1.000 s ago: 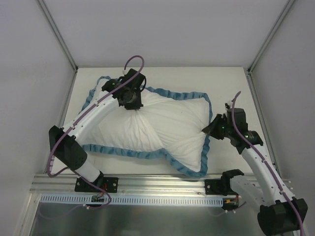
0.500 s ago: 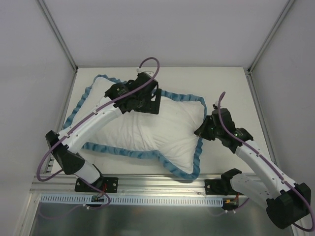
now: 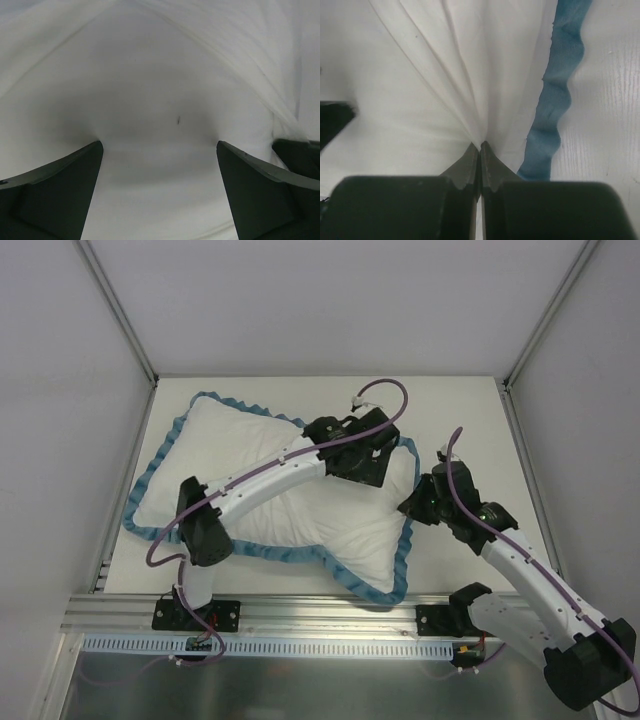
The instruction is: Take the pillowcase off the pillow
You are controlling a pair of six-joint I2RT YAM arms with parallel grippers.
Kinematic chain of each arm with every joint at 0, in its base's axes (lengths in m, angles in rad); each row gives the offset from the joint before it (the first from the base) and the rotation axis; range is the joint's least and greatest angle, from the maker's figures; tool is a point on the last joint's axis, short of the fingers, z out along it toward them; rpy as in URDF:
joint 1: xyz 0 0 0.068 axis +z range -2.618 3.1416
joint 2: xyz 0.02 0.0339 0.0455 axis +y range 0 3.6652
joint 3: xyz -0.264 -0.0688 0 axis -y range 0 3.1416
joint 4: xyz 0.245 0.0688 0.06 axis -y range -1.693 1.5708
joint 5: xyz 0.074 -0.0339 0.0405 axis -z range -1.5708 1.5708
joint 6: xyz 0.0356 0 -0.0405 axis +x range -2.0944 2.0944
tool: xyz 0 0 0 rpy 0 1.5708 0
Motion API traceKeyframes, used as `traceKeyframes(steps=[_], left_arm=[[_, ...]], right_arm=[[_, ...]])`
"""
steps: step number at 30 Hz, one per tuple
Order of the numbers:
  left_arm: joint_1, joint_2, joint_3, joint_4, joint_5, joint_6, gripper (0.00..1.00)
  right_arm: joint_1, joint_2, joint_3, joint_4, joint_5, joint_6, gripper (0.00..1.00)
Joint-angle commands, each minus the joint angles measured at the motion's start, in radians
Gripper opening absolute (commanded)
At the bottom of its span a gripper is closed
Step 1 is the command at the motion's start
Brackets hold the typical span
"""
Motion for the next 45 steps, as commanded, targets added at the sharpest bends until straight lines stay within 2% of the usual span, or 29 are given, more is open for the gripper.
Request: traceKeyframes(steps=[1, 6, 7, 8, 9, 10, 13, 14, 16, 17, 18, 20, 25, 28, 31, 32, 34, 35, 37, 39, 40, 45], left_arm=[[0.000, 0.104, 0.021, -0.061, -0.042, -0.133, 0.99], [-0.009, 0.210, 0.001, -0.064, -0.019, -0.204, 0.99], [-0.011, 0.218, 0.000, -0.064, -0.013, -0.205, 0.96], [-0.009, 0.224, -0.003, -0.063, -0.010, -0.201, 0.79], [-0.008, 0.230, -0.010, -0.066, 0.004, -0.197, 0.01], [-0.005, 0.226, -0.019, -0.063, 0.031, -0.191, 0.00], [0.000, 0.157, -0.117, 0.012, 0.117, -0.142, 0.00], [0.001, 0.126, -0.153, 0.044, 0.143, -0.131, 0.00], [0.004, 0.042, -0.264, 0.127, 0.217, -0.116, 0.00], [0.007, 0.016, -0.290, 0.142, 0.235, -0.116, 0.00], [0.009, -0.021, -0.333, 0.162, 0.248, -0.119, 0.00], [0.009, -0.052, -0.361, 0.169, 0.269, -0.125, 0.00], [0.009, -0.116, -0.424, 0.195, 0.309, -0.143, 0.00], [0.008, -0.135, -0.450, 0.205, 0.315, -0.149, 0.00], [0.006, -0.156, -0.464, 0.216, 0.332, -0.148, 0.00], [0.004, -0.176, -0.465, 0.218, 0.332, -0.148, 0.00], [0.006, -0.204, -0.479, 0.218, 0.322, -0.149, 0.00], [0.006, -0.220, -0.485, 0.218, 0.314, -0.149, 0.00], [0.008, -0.271, -0.505, 0.216, 0.297, -0.148, 0.00], [0.009, -0.320, -0.523, 0.218, 0.311, -0.132, 0.00], [0.009, -0.339, -0.534, 0.218, 0.315, -0.132, 0.00], [0.009, -0.492, -0.638, 0.218, 0.303, -0.175, 0.00]], right_arm=[[0.001, -0.018, 0.018, -0.049, 0.070, -0.007, 0.01], [0.002, -0.019, -0.003, -0.059, 0.089, -0.013, 0.01], [0.002, -0.019, -0.002, -0.060, 0.090, -0.019, 0.01], [0.002, -0.018, -0.003, -0.063, 0.093, -0.022, 0.01], [0.001, -0.018, -0.003, -0.068, 0.098, -0.025, 0.01], [0.002, -0.016, -0.003, -0.071, 0.100, -0.026, 0.01], [0.002, -0.007, 0.009, -0.069, 0.116, -0.046, 0.19], [0.002, -0.002, 0.020, -0.073, 0.123, -0.068, 0.36], [0.002, 0.022, 0.068, -0.083, 0.139, -0.109, 0.54], [0.002, 0.034, 0.090, -0.091, 0.147, -0.129, 0.68], [0.002, 0.066, 0.113, -0.105, 0.147, -0.166, 0.73], [0.002, 0.102, 0.180, -0.109, 0.135, -0.194, 0.82], [0.002, 0.218, 0.262, -0.077, 0.081, -0.226, 0.84], [0.002, 0.271, 0.293, -0.043, 0.044, -0.221, 0.83], [0.001, 0.338, 0.316, -0.023, 0.061, -0.220, 0.75], [-0.001, 0.370, 0.320, -0.025, 0.075, -0.221, 0.65], [-0.013, 0.396, 0.330, -0.028, 0.090, -0.224, 0.53], [-0.036, 0.406, 0.328, -0.027, 0.092, -0.224, 0.39], [-0.088, 0.412, 0.313, -0.028, 0.100, -0.220, 0.24], [-0.131, 0.401, 0.301, -0.025, 0.097, -0.215, 0.13], [-0.169, 0.400, 0.294, -0.020, 0.095, -0.220, 0.03], [-0.283, 0.438, 0.279, 0.009, 0.055, -0.240, 0.01]])
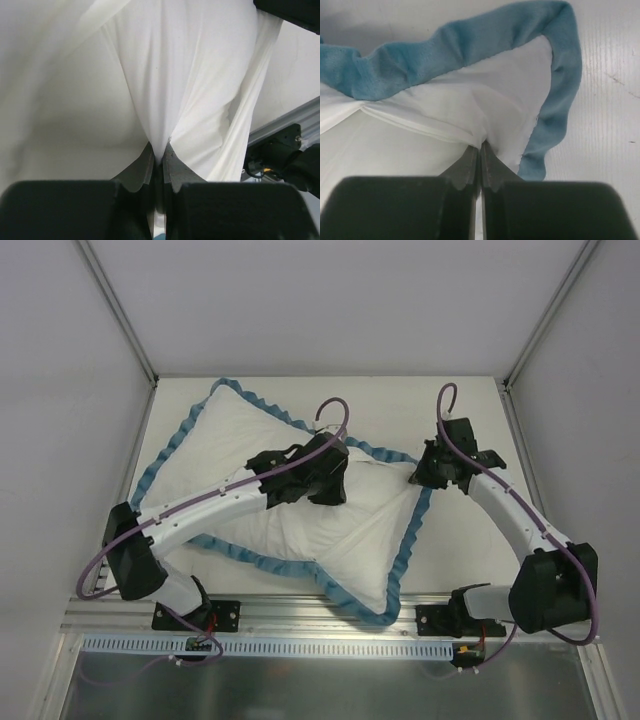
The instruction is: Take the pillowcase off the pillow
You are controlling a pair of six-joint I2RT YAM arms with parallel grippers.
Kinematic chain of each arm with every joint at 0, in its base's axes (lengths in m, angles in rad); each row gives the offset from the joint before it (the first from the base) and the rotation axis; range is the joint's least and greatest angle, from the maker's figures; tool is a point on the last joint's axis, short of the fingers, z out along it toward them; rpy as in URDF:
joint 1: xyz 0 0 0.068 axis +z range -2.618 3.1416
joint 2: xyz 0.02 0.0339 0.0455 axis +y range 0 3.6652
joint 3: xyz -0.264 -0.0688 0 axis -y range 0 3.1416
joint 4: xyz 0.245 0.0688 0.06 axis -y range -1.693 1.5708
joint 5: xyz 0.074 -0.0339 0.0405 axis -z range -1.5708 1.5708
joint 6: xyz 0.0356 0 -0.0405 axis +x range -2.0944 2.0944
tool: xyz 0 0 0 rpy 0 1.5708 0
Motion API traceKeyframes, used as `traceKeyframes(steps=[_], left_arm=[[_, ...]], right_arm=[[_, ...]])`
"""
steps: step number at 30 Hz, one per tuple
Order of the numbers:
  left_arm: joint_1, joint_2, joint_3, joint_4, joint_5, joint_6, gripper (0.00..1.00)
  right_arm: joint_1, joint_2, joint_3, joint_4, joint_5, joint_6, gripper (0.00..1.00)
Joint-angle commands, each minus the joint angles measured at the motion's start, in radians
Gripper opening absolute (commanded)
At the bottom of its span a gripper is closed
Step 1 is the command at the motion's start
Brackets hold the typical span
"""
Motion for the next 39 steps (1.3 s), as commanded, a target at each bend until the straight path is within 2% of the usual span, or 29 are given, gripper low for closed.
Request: traceKeyframes(steps=[1, 7, 16, 22, 24, 26, 29, 30, 33, 35, 39], left_arm=[[-0.012, -0.161, -0.075, -0.134, 0.040, -0.045, 0.00], [-0.012, -0.425, -0.195, -0.134, 0.003, -0.148, 0.00], [-0.002, -0.597, -0.214, -0.136, -0.058, -0.174, 0.00], [0.047, -0.524, -0.175, -0.133, -0.076, -0.168, 0.00], [0.089, -0.481, -0.152, -0.127, -0.092, -0.176, 0.00], [0.176, -0.425, -0.140, -0.107, -0.029, -0.180, 0.00], [0.247, -0.375, -0.132, -0.042, 0.057, -0.159, 0.00], [0.250, -0.346, -0.110, -0.035, 0.065, -0.135, 0.00], [0.248, -0.300, -0.065, -0.035, 0.127, -0.093, 0.00], [0.224, -0.267, -0.028, -0.038, 0.111, -0.058, 0.00], [0.111, -0.189, 0.087, -0.051, 0.031, 0.016, 0.00]], right_arm=[[-0.098, 0.036, -0.008, 0.048, 0.078, -0.041, 0.01], [-0.143, 0.078, 0.032, 0.079, 0.037, -0.045, 0.01], [-0.144, 0.145, 0.008, 0.171, -0.103, -0.008, 0.01], [-0.082, 0.093, -0.070, 0.217, -0.183, 0.007, 0.01], [-0.040, 0.041, -0.121, 0.217, -0.171, 0.008, 0.01], [-0.031, 0.004, -0.173, 0.215, -0.163, 0.010, 0.01], [-0.034, -0.066, -0.160, 0.128, -0.112, -0.019, 0.32], [-0.033, -0.111, -0.149, 0.079, -0.102, -0.042, 0.55], [-0.034, -0.180, -0.098, 0.005, -0.046, -0.068, 0.76], [-0.036, -0.240, -0.071, -0.065, 0.000, -0.080, 0.81], [-0.059, -0.338, -0.081, -0.163, 0.060, -0.084, 0.83]])
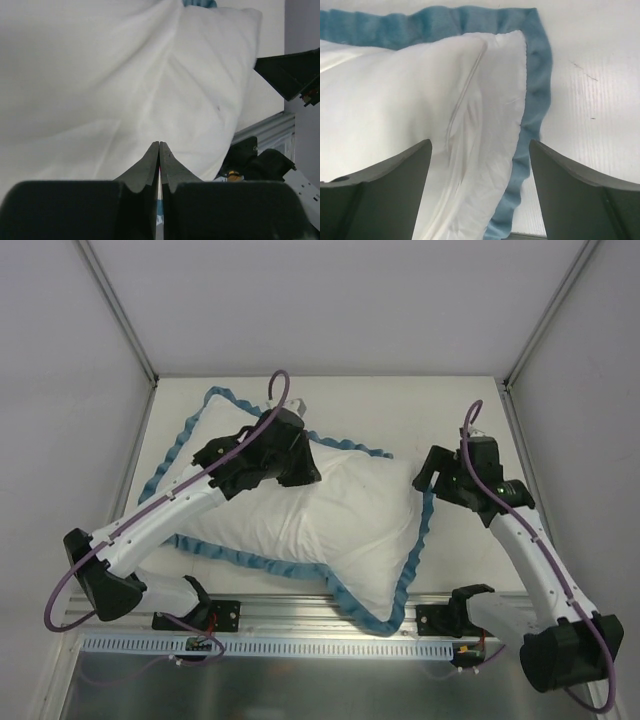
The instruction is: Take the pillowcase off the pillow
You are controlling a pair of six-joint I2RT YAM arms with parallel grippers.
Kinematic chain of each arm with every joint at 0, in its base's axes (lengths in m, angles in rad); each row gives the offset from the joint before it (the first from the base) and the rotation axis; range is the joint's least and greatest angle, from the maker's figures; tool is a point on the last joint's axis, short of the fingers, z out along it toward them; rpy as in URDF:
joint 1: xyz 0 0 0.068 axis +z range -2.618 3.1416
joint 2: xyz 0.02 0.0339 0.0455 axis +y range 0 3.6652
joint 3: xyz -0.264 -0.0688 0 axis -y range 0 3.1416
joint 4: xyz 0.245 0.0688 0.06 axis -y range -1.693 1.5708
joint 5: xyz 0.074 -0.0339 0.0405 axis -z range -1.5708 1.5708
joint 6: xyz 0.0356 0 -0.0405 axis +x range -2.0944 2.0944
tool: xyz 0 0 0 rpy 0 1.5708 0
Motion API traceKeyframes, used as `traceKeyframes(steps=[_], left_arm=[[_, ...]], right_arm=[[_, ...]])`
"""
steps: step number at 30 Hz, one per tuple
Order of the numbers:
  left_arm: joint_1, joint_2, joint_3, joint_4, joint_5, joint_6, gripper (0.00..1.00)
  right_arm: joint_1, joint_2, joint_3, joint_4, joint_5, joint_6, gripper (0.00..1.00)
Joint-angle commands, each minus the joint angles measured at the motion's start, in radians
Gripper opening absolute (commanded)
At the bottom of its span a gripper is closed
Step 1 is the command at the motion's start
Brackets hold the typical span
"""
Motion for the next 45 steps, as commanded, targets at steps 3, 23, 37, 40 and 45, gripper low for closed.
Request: traceKeyframes(steps=[3, 23, 37, 40, 45], left_arm=[[-0.154, 0.137, 0.245, -0.021, -0.092, 0.146, 0.02], [-0.300, 0.879, 0.936, -0.302, -0.197, 0.386, 0.99], [-0.153, 0.845, 0.780, -0.285, -0.037, 0.273, 0.00], [-0.124, 0.739, 0.708, -0.231, 0.001, 0.247, 0.00], [-0.032, 0.601, 0.654, -0.187, 0.070, 0.201, 0.00]], right_arm=[[-0.052, -0.169, -0.009, -0.150, 0.061, -0.018, 0.84], [-0.101, -0.533, -0.169, -0.317, 0.075, 0.085, 0.87], [-0.017, -0.488, -0.198, -0.213, -0.149, 0.166, 0.91], [0.078, -0.438, -0.134, -0.124, -0.178, 0.229, 0.92], [0.308, -0.249, 0.030, -0.065, -0.021, 0.275, 0.93]])
